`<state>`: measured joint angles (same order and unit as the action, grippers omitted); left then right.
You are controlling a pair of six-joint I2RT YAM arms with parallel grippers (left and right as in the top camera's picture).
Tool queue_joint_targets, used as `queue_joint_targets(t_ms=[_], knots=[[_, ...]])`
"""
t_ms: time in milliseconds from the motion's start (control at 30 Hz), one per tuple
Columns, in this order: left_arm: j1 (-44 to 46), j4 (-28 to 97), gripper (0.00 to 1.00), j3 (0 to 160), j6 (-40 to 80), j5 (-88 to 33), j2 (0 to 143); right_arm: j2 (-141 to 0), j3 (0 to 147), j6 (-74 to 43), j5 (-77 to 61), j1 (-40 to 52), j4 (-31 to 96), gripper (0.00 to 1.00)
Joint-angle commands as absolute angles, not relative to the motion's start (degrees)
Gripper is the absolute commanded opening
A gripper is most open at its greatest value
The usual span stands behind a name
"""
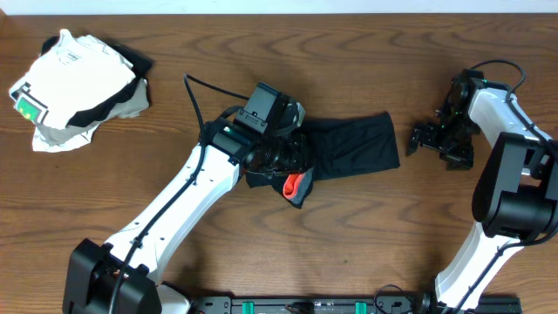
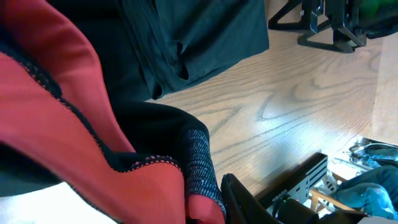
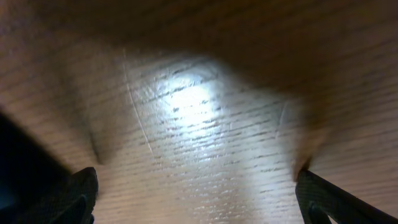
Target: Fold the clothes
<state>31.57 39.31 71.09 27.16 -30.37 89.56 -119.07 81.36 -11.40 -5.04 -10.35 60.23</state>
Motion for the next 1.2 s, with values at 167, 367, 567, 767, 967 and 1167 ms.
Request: queue_joint_targets(t_ms=[167,367,567,767,967,1167], knots=[[31.97,36.86,0.2,72.4,26.02,-28.84,88.73,-118.48,84.84,-11.03,-10.22,-10.44,63.81,0.99],[35.16,31.75,0.38,72.4,26.0,-28.86,88.73,-117.1,87.83,-10.46,-12.69,-10.44,66.76,0.99],[36.14,29.87,0.7,72.4,25.98,-28.86,88.64,-109.97,89.36,-9.87,-13.72,-10.26,68.58,0.99],[33.12,29.91,0.73,72.42,25.41,-30.02,86.21,-101.36,89.36,-5.89,-20.67,-7.88,69.01,0.99],[27.75,34.11,0.74,72.42,23.49,-30.37,78.83,-99.35,89.27,-5.48,-21.65,-1.85,70.67,0.99],[20.56,42.13,0.74,72.42,21.5,-30.33,73.67,-99.68,88.99,-5.5,-20.56,7.92,69.45,0.99]])
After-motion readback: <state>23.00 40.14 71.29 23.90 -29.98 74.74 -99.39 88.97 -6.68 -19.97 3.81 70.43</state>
